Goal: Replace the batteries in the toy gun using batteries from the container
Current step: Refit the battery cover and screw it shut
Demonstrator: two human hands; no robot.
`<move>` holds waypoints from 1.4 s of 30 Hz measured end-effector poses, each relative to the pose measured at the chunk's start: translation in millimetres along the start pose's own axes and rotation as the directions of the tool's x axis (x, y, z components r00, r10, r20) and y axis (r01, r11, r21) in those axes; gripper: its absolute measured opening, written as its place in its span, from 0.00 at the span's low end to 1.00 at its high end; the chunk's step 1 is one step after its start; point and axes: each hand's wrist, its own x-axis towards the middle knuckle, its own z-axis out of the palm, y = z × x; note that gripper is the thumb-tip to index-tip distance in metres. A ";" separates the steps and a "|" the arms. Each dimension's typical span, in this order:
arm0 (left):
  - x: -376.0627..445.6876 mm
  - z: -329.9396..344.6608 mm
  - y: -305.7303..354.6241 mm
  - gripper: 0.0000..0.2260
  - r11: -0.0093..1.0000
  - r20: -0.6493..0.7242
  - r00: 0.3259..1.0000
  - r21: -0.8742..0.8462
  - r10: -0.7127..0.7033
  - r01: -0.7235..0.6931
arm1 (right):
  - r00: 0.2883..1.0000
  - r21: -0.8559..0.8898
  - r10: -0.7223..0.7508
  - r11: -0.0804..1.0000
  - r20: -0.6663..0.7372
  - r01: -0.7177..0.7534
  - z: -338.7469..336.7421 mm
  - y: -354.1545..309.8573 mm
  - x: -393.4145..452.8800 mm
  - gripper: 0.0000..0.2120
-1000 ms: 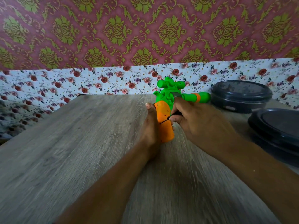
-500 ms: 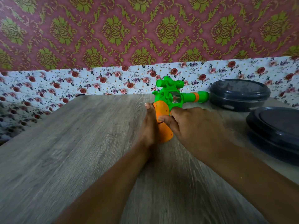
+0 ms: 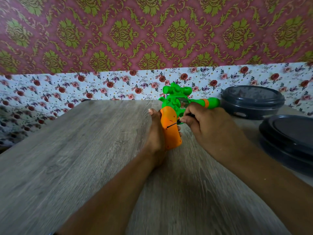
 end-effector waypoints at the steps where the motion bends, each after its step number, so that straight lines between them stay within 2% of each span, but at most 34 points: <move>1: 0.4 0.0 -0.4 0.30 1.000 0.004 1.000 0.000 -0.012 0.012 | 1.000 -0.007 -0.002 1.000 0.009 0.002 0.7 0.0 -0.5 0.13; 7: 2.0 -2.0 -0.1 0.33 0.999 0.024 0.999 0.006 -0.036 0.036 | 0.999 -0.049 -0.001 0.999 0.047 0.003 1.8 -0.8 -3.1 0.15; 19: -0.6 -1.2 0.2 0.28 1.000 0.020 1.000 0.011 -0.002 0.002 | 0.998 -0.056 -0.057 0.997 0.028 0.059 5.2 -0.9 -3.9 0.15; 25: -0.8 -0.3 0.0 0.32 1.000 0.044 0.999 0.027 -0.014 0.013 | 0.992 -0.201 -0.115 0.974 -0.057 0.101 8.9 -3.8 -5.8 0.17; 33: -4.5 3.6 -2.1 0.27 0.990 -0.044 0.999 0.142 0.021 -0.014 | 0.986 -0.363 -0.110 0.930 -0.125 0.058 11.1 -9.2 -6.8 0.16; 38: -3.8 2.5 -6.0 0.24 0.977 -0.013 0.995 0.194 0.094 -0.090 | 0.989 -0.275 -0.078 0.961 -0.124 0.042 11.5 -6.5 -3.8 0.17; 42: -1.1 -1.0 -12.4 0.33 0.958 0.008 0.993 0.261 0.120 -0.118 | 0.999 -0.236 -0.028 0.972 -0.019 0.023 7.1 -6.3 -0.9 0.23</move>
